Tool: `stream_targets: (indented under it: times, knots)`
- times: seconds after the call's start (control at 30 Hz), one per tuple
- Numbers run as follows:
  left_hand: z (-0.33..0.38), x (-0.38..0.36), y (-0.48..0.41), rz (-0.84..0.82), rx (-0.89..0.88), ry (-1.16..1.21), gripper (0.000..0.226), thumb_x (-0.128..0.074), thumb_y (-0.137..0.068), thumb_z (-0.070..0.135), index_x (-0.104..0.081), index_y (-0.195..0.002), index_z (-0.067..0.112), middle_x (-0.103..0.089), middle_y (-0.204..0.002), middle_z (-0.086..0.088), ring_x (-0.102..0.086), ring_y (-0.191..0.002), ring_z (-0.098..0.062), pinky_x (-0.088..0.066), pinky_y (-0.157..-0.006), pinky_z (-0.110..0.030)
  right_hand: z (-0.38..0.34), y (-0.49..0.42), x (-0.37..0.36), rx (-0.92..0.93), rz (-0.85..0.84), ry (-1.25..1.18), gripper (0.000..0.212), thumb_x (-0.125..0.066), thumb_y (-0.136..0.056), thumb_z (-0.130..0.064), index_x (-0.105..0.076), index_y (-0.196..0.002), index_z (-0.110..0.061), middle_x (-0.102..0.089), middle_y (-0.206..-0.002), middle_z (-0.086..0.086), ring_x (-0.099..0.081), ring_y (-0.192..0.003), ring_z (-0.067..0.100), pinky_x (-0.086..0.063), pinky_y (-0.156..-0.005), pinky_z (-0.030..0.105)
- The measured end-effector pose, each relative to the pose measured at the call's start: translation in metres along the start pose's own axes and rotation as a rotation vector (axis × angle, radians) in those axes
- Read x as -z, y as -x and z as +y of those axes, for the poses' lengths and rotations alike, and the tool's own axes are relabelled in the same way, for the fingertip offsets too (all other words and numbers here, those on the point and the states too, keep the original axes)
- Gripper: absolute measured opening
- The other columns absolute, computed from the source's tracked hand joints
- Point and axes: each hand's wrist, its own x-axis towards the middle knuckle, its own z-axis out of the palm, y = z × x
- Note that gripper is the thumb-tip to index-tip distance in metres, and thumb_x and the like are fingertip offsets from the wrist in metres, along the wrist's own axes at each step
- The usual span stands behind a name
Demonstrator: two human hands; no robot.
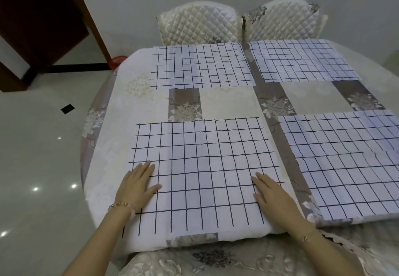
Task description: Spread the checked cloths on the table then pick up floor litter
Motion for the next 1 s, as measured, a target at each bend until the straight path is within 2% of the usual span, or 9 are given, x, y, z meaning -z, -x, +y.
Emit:
stream_targets:
  times: [0.07,0.13,0.2,0.3,0.5,0.7,0.83,0.93,1.0]
  knots:
    - [-0.002,0.002,0.0,-0.028,0.019,-0.043,0.107,-0.003,-0.061,0.078,-0.015,-0.153,0.024,-0.008,-0.162,0.007,-0.006,-0.15,-0.016,-0.009,-0.122,-0.039,0.004,0.003,0.002,0.007,-0.048,0.047,0.056,-0.033,-0.1,-0.034,-0.012,-0.151,-0.023,-0.006,-0.16,-0.007,-0.007,-0.147,0.011,-0.012,-0.117,0.023]
    - [-0.003,0.003,-0.001,-0.052,0.031,-0.06,0.108,-0.001,-0.059,0.079,-0.011,-0.153,0.027,-0.003,-0.162,0.009,-0.003,-0.15,-0.015,-0.007,-0.122,-0.039,0.009,0.007,0.003,0.005,-0.085,0.067,0.059,-0.033,-0.1,-0.034,-0.006,-0.151,-0.023,-0.001,-0.16,-0.007,-0.004,-0.148,0.012,-0.01,-0.117,0.024]
    - [-0.003,0.003,0.0,-0.064,0.04,-0.042,0.099,-0.012,-0.069,0.08,-0.009,-0.153,0.027,0.0,-0.162,0.01,0.0,-0.15,-0.014,-0.005,-0.122,-0.04,0.01,0.009,0.003,0.001,-0.089,0.051,0.059,-0.034,-0.1,-0.034,-0.007,-0.151,-0.023,-0.002,-0.16,-0.007,-0.004,-0.148,0.012,-0.009,-0.117,0.024]
    - [-0.001,0.002,0.0,-0.065,0.042,-0.035,0.077,-0.036,-0.091,0.063,-0.007,-0.153,0.027,0.001,-0.162,0.01,0.002,-0.15,-0.014,-0.003,-0.123,-0.04,0.009,0.009,0.003,0.0,-0.052,0.04,0.059,-0.037,-0.099,-0.034,-0.011,-0.151,-0.024,-0.006,-0.16,-0.008,-0.006,-0.147,0.011,-0.009,-0.117,0.023]
    - [0.004,0.008,0.0,-0.085,0.06,-0.025,0.075,-0.042,-0.092,0.056,-0.011,-0.153,0.026,0.0,-0.162,0.009,0.001,-0.15,-0.014,-0.006,-0.122,-0.042,0.01,0.009,0.004,-0.019,-0.035,0.002,0.057,-0.041,-0.097,-0.032,-0.019,-0.15,-0.026,-0.013,-0.159,-0.01,-0.012,-0.146,0.011,-0.015,-0.117,0.025]
    - [0.011,0.018,-0.003,-0.107,0.087,-0.046,0.073,-0.05,-0.091,0.051,-0.019,-0.151,0.024,-0.007,-0.162,0.007,-0.01,-0.149,-0.014,-0.022,-0.119,-0.045,0.011,0.005,0.006,-0.073,-0.008,-0.142,0.05,-0.047,-0.094,-0.027,-0.037,-0.143,-0.028,-0.028,-0.154,-0.011,-0.025,-0.142,0.009,-0.025,-0.115,0.03]
    - [0.033,0.021,0.008,0.033,0.054,0.063,0.059,-0.056,-0.091,0.036,-0.036,-0.144,0.019,-0.033,-0.154,0.002,-0.035,-0.14,-0.017,-0.033,-0.112,-0.033,0.012,0.007,0.013,-0.158,0.083,-0.511,0.033,-0.051,-0.093,-0.013,-0.058,-0.125,-0.016,-0.054,-0.133,-0.001,-0.047,-0.128,0.017,-0.035,-0.106,0.028]
    - [0.059,0.016,0.025,0.104,0.091,0.328,0.032,-0.052,-0.095,0.026,-0.055,-0.125,0.019,-0.061,-0.124,0.0,-0.058,-0.115,-0.02,-0.048,-0.094,-0.032,0.015,0.014,0.029,-0.217,0.172,-0.749,0.022,-0.053,-0.093,-0.012,-0.065,-0.111,-0.013,-0.065,-0.104,-0.004,-0.059,-0.107,0.016,-0.044,-0.084,0.014]
    - [0.079,0.013,0.036,0.086,0.093,0.533,0.013,-0.052,-0.095,0.022,-0.061,-0.105,0.022,-0.067,-0.105,-0.001,-0.064,-0.098,-0.019,-0.052,-0.079,-0.027,0.021,0.024,0.041,-0.264,0.233,-0.84,0.016,-0.053,-0.094,-0.014,-0.066,-0.1,-0.019,-0.068,-0.095,-0.004,-0.064,-0.095,0.015,-0.048,-0.079,0.018]
